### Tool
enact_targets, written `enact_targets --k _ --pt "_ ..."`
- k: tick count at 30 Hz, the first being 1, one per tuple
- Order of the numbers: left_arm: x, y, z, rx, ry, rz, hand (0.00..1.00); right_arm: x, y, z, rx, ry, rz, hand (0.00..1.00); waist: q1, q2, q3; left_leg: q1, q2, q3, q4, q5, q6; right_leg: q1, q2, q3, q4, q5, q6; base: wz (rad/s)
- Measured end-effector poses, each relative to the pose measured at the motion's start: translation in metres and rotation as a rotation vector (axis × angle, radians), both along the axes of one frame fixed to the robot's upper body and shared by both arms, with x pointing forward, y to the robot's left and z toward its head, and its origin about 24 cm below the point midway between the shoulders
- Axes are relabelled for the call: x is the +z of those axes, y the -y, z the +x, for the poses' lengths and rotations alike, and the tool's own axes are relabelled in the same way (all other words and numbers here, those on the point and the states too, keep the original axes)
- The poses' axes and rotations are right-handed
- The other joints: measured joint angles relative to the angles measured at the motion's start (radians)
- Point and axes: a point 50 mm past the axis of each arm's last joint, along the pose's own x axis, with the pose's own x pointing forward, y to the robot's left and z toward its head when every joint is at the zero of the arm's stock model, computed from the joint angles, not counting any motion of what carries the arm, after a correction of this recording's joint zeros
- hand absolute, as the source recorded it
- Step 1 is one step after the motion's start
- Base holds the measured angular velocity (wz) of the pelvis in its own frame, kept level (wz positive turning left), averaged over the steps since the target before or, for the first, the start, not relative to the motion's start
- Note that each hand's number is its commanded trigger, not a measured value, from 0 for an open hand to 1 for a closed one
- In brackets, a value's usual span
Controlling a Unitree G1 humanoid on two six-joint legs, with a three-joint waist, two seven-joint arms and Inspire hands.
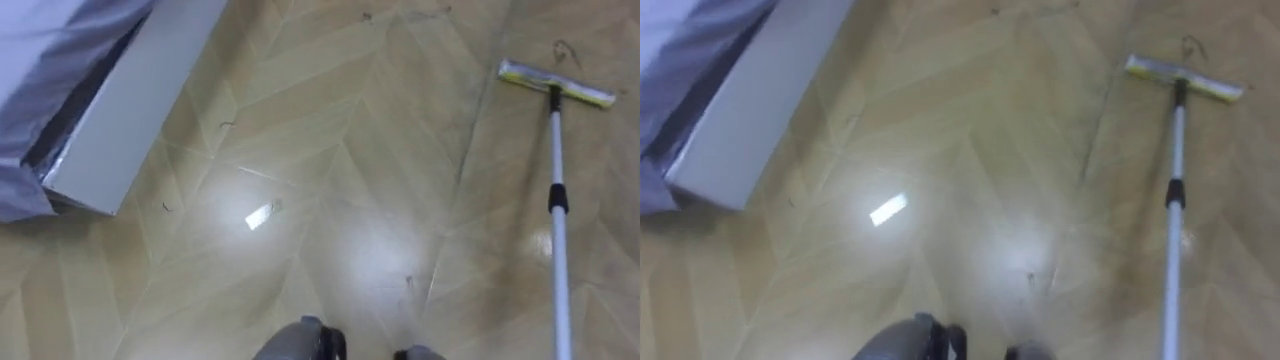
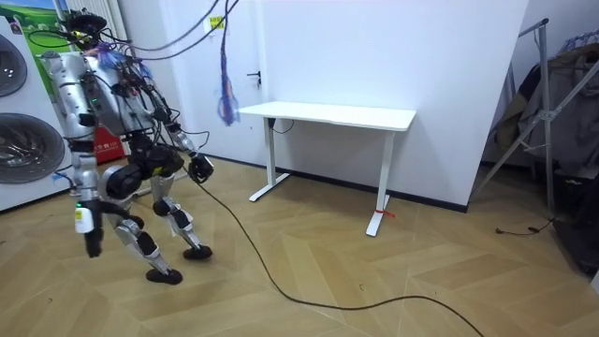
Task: Mop floor
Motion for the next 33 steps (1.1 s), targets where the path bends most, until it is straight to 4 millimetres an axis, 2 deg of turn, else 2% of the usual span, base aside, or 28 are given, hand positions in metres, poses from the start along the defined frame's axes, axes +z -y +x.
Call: enact_targets --k 1,2,3,4,5,7,9,10,11,12,13,14,15,16,18,19,20,22,23,24,25,26,27,28,30,31,32,33 --pt "-0.001 0.004 -0.004 0.006 -0.007 0.001 0.00 -0.001 -0.003 0.000 0.038 -0.016 -0.003 1.00 -0.003 0.010 0.0047 0.021 -0.001 -0.018 -0.019 -0.004 -0.007 -0.019 0.000 -0.007 -0.092 0.009 -0.009 -1.25" --pt "-0.002 0.005 -0.006 0.009 -0.012 0.002 0.00 -0.002 -0.005 -0.001 0.057 -0.025 -0.005 1.00 -0.007 0.011 0.0043 0.028 -0.003 -0.028 -0.027 -0.006 -0.012 -0.020 0.003 -0.009 -0.149 0.022 -0.011 -0.89" --pt "-0.002 0.006 -0.007 0.011 -0.017 0.008 0.00 -0.004 -0.010 0.002 0.086 -0.034 -0.003 1.00 -0.025 0.013 0.0075 0.034 -0.014 -0.058 -0.028 -0.014 -0.026 -0.013 0.007 -0.015 -0.223 0.076 -0.013 -0.39" --pt "-0.002 0.006 -0.007 0.010 -0.019 0.011 0.00 -0.004 -0.013 0.001 0.094 -0.042 0.001 1.00 -0.038 0.013 0.0074 0.036 -0.015 -0.066 -0.023 -0.019 -0.033 -0.003 -0.001 -0.027 -0.232 0.103 -0.020 -0.10" --pt "-0.002 0.006 -0.005 0.017 -0.011 0.012 0.00 -0.005 -0.016 0.002 0.099 -0.056 0.007 1.00 -0.050 0.015 0.0061 0.042 -0.013 -0.070 -0.017 -0.026 -0.045 0.008 -0.014 -0.060 -0.224 0.109 -0.046 0.25" --pt "-0.001 0.006 -0.002 0.020 -0.004 0.007 0.00 -0.003 -0.014 0.015 0.101 -0.056 0.002 1.00 -0.054 0.012 0.0077 0.038 -0.009 -0.069 0.001 -0.031 -0.055 0.010 -0.024 -0.080 -0.204 0.091 -0.059 0.35" --pt "-0.002 0.007 -0.003 0.011 -0.014 0.003 0.00 0.007 0.002 0.049 0.109 0.009 -0.045 1.00 -0.051 0.007 0.0096 0.019 -0.007 -0.066 0.045 -0.034 -0.060 0.007 -0.047 -0.115 -0.167 0.052 -0.070 0.57" --pt "-0.001 0.004 -0.003 0.004 -0.016 0.010 0.00 0.015 0.013 0.071 0.115 0.060 -0.076 1.00 -0.034 -0.005 0.0161 0.010 0.000 -0.058 0.080 -0.036 -0.064 0.008 -0.054 -0.125 -0.142 0.031 -0.076 0.44" --pt "0.000 0.002 -0.003 0.009 -0.015 0.012 0.00 0.020 0.018 0.083 0.120 0.088 -0.093 1.00 -0.020 -0.005 0.0158 0.004 0.008 -0.052 0.101 -0.038 -0.067 0.008 -0.052 -0.128 -0.133 0.024 -0.081 0.13" --pt "0.001 -0.004 -0.006 0.026 -0.019 0.023 0.00 0.031 0.026 0.111 0.136 0.161 -0.122 1.00 0.005 -0.017 0.0208 -0.004 0.027 -0.034 0.136 -0.037 -0.070 0.011 -0.045 -0.128 -0.119 0.011 -0.095 0.00" --pt "0.002 -0.011 -0.012 0.024 -0.030 0.042 0.00 0.041 0.031 0.134 0.161 0.234 -0.146 1.00 0.014 -0.024 0.0199 -0.021 0.043 -0.032 0.170 -0.030 -0.082 0.014 -0.034 -0.135 -0.116 0.008 -0.097 0.04" --pt "0.003 -0.015 -0.015 0.020 -0.037 0.053 0.00 0.046 0.032 0.146 0.180 0.278 -0.153 1.00 0.020 -0.031 0.0177 -0.029 0.048 -0.030 0.181 -0.023 -0.093 0.014 -0.033 -0.140 -0.114 0.008 -0.097 0.20" --pt "0.004 -0.021 -0.020 0.018 -0.052 0.070 0.00 0.055 0.032 0.166 0.204 0.358 -0.155 1.00 0.031 -0.043 0.0174 -0.032 0.058 -0.023 0.187 -0.020 -0.100 0.019 -0.028 -0.146 -0.116 0.006 -0.101 0.35" --pt "0.005 -0.024 -0.024 0.014 -0.065 0.078 0.00 0.062 0.031 0.180 0.212 0.411 -0.147 1.00 0.032 -0.044 0.0167 -0.031 0.067 -0.020 0.188 -0.019 -0.101 0.030 -0.016 -0.148 -0.124 0.007 -0.106 0.41" --pt "0.005 -0.024 -0.027 0.016 -0.077 0.077 0.00 0.063 0.028 0.186 0.207 0.445 -0.129 1.00 0.031 -0.043 0.0160 -0.024 0.074 -0.005 0.169 -0.019 -0.101 0.044 -0.001 -0.145 -0.143 0.008 -0.108 0.51" --pt "0.005 -0.024 -0.028 0.017 -0.081 0.073 0.00 0.062 0.027 0.185 0.192 0.446 -0.117 1.00 0.030 -0.043 0.0160 -0.018 0.074 -0.004 0.158 -0.019 -0.101 0.050 0.002 -0.144 -0.152 0.008 -0.108 0.63" --pt "0.004 -0.023 -0.028 0.016 -0.088 0.060 0.00 0.056 0.026 0.175 0.163 0.434 -0.095 1.00 0.026 -0.043 0.0159 -0.001 0.077 0.006 0.132 -0.019 -0.100 0.064 0.007 -0.139 -0.168 0.010 -0.107 0.60" --pt "0.004 -0.021 -0.028 0.017 -0.092 0.037 0.00 0.042 0.027 0.145 0.109 0.383 -0.070 1.00 0.025 -0.041 0.0159 0.031 0.076 0.024 0.091 -0.019 -0.099 0.085 0.020 -0.109 -0.191 0.011 -0.104 0.52" --pt "0.003 -0.019 -0.026 0.007 -0.091 0.028 0.00 0.033 0.029 0.120 0.088 0.325 -0.068 1.00 0.024 -0.041 0.0136 0.058 0.071 0.041 0.043 -0.022 -0.095 0.097 0.028 -0.080 -0.208 0.012 -0.098 0.38" --pt "0.002 -0.016 -0.025 0.014 -0.087 0.011 0.00 0.026 0.032 0.092 0.071 0.248 -0.075 1.00 0.020 -0.030 0.0038 0.074 0.067 0.047 0.002 -0.031 -0.079 0.106 0.035 -0.066 -0.219 0.015 -0.091 0.33" --pt "0.002 -0.013 -0.022 0.005 -0.080 -0.001 0.00 0.020 0.033 0.063 0.067 0.166 -0.084 1.00 0.017 -0.017 0.0007 0.080 0.065 0.051 -0.013 -0.041 -0.065 0.107 0.034 -0.064 -0.218 0.017 -0.089 0.18" --pt "0.002 -0.013 -0.020 0.001 -0.077 -0.004 0.00 0.017 0.031 0.049 0.069 0.127 -0.083 1.00 0.015 -0.012 -0.0015 0.079 0.067 0.054 -0.013 -0.045 -0.063 0.101 0.035 -0.058 -0.210 0.017 -0.088 -0.06" --pt "0.002 -0.012 -0.019 -0.005 -0.074 -0.010 0.00 0.011 0.024 0.027 0.074 0.060 -0.070 1.00 0.012 -0.011 -0.0026 0.078 0.075 0.064 -0.016 -0.058 -0.059 0.079 0.036 -0.042 -0.179 0.019 -0.084 -0.20" --pt "0.001 -0.011 -0.019 -0.006 -0.074 -0.017 0.00 0.010 0.023 0.018 0.072 0.035 -0.068 1.00 0.005 -0.007 -0.0044 0.077 0.075 0.065 -0.015 -0.070 -0.059 0.069 0.036 -0.042 -0.165 0.021 -0.083 -0.40" --pt "0.000 -0.006 -0.023 0.000 -0.086 -0.034 0.00 0.003 0.008 -0.001 0.084 -0.018 -0.029 1.00 -0.014 0.012 -0.0047 0.073 0.083 0.071 0.001 -0.087 -0.055 0.055 0.038 -0.055 -0.160 0.023 -0.080 -0.67" --pt "-0.002 -0.001 -0.023 0.006 -0.084 -0.045 0.00 0.000 0.001 -0.004 0.084 -0.026 -0.012 1.00 -0.023 0.024 -0.0012 0.070 0.087 0.070 0.004 -0.092 -0.053 0.055 0.036 -0.077 -0.176 0.026 -0.086 -0.72" --pt "-0.002 0.002 -0.023 0.007 -0.084 -0.052 0.00 -0.001 -0.001 -0.004 0.088 -0.027 -0.005 1.00 -0.030 0.031 -0.0012 0.068 0.087 0.070 0.004 -0.092 -0.053 0.054 0.034 -0.088 -0.180 0.029 -0.090 -0.62" --pt "-0.003 0.007 -0.022 0.005 -0.085 -0.063 0.00 -0.003 -0.007 -0.008 0.090 -0.037 0.011 1.00 -0.042 0.043 -0.0061 0.067 0.087 0.070 0.005 -0.092 -0.052 0.053 0.032 -0.096 -0.190 0.031 -0.095 -0.38"
